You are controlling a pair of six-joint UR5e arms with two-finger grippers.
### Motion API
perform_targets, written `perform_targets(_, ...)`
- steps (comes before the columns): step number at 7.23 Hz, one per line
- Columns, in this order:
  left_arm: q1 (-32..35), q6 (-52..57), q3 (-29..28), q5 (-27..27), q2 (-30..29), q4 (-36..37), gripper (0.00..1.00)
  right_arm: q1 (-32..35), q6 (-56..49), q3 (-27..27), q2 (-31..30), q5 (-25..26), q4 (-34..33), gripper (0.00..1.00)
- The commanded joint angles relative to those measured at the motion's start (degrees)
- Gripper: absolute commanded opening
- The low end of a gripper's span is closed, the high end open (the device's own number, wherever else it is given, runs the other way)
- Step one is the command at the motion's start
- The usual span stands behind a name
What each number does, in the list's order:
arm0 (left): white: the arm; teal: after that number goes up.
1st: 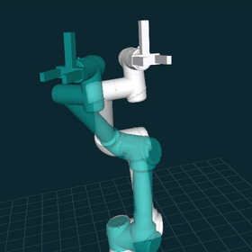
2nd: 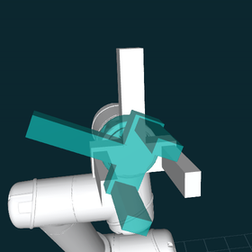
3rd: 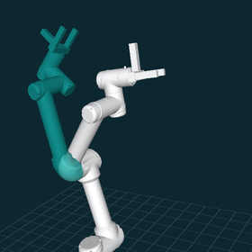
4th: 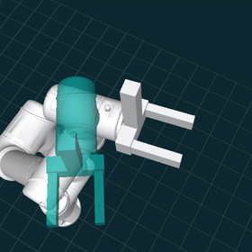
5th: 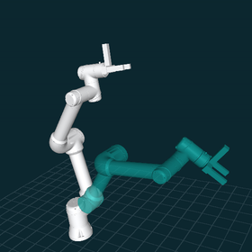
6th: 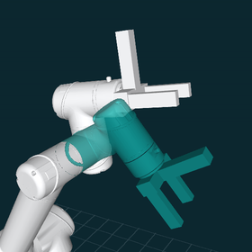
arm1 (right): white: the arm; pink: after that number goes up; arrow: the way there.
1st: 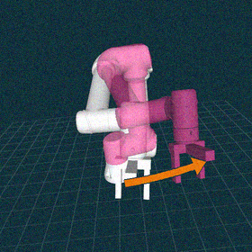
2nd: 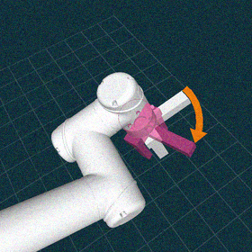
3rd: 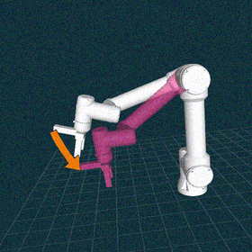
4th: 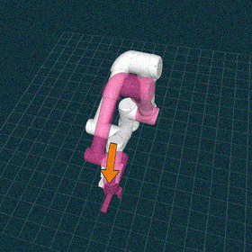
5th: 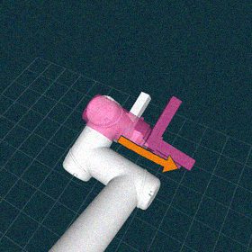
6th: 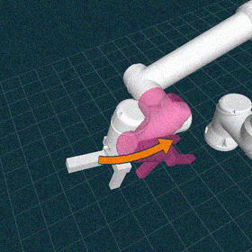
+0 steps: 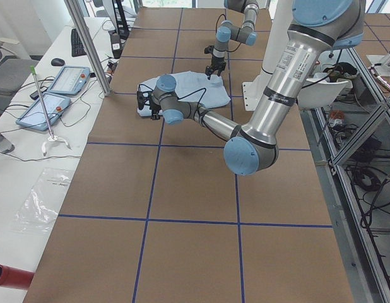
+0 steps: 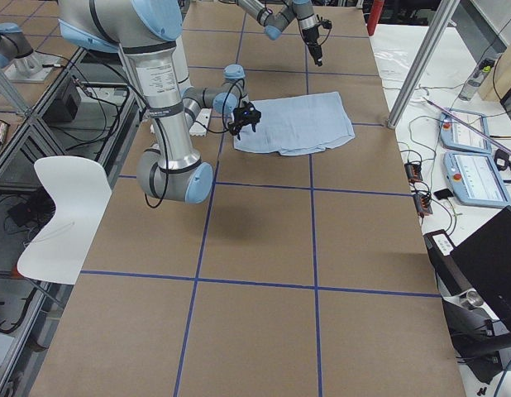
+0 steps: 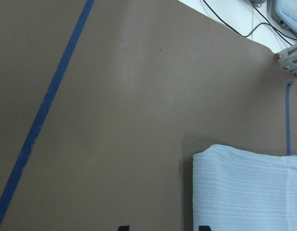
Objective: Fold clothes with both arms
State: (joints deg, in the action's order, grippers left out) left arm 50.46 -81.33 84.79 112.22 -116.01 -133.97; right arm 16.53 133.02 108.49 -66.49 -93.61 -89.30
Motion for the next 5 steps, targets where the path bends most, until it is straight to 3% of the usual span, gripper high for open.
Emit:
perform_targets(1,-0.01,-0.32,0.64,-0.07,0.0,0.37,0.57,-0.44,3.36,0.5,-1.18,0.18,0.01,0.83)
perform_targets(5,-0.01,-0.41,1.79,-0.07,-0.35,2.05,0.57,-1.58,8.4,0.59,-3.81,1.59,6.06,0.82)
